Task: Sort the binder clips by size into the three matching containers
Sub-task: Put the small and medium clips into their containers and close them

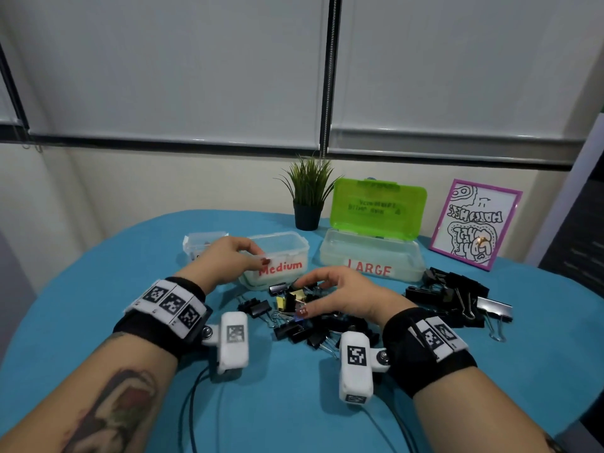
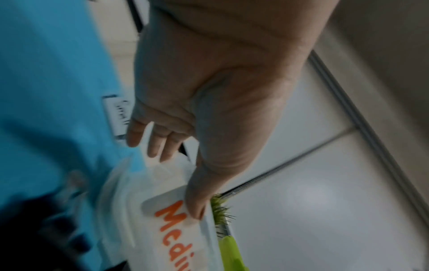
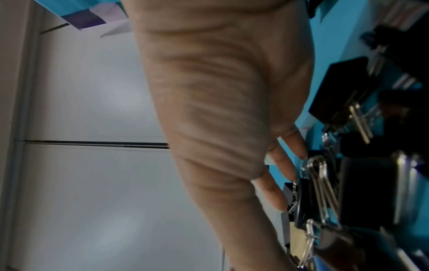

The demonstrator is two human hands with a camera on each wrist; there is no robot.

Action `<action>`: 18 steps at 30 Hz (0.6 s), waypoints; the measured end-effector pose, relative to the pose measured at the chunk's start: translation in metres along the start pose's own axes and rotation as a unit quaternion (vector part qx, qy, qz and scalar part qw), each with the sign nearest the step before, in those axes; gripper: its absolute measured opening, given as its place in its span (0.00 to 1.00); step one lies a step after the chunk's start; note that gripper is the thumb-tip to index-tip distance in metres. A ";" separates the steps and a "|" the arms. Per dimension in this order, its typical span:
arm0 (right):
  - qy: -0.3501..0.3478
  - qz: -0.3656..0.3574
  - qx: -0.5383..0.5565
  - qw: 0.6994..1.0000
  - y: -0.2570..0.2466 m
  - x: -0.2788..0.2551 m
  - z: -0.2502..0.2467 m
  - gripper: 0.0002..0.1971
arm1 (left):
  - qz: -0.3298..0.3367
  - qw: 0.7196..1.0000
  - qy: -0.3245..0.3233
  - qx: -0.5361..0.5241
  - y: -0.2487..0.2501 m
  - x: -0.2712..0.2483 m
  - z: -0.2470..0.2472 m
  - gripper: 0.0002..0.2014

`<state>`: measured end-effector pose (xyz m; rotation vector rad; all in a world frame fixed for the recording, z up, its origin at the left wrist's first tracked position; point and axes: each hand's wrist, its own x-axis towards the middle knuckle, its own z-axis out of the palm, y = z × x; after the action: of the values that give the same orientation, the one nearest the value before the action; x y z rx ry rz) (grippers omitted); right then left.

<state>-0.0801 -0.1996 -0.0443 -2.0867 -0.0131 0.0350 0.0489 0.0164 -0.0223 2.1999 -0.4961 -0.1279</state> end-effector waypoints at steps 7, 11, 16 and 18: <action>-0.051 -0.009 -0.118 0.992 -0.007 -0.007 0.005 0.34 | 0.039 0.991 0.032 -0.126 -0.012 0.004 0.001 0.07; -0.019 -0.023 -0.124 0.992 -0.005 0.000 0.008 0.25 | 0.073 0.978 0.033 -0.195 -0.002 -0.003 0.001 0.12; -0.010 -0.026 -0.095 0.995 0.001 0.007 0.010 0.12 | 0.089 0.963 -0.001 -0.256 0.013 -0.018 0.000 0.16; 0.000 -0.025 -0.080 0.996 0.000 0.005 0.009 0.11 | 0.086 0.962 0.005 -0.258 0.015 -0.019 0.000 0.18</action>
<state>-0.0755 -0.1918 -0.0489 -2.2457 -0.0708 0.0029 0.0266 0.0153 -0.0122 1.6414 -0.5719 -0.1346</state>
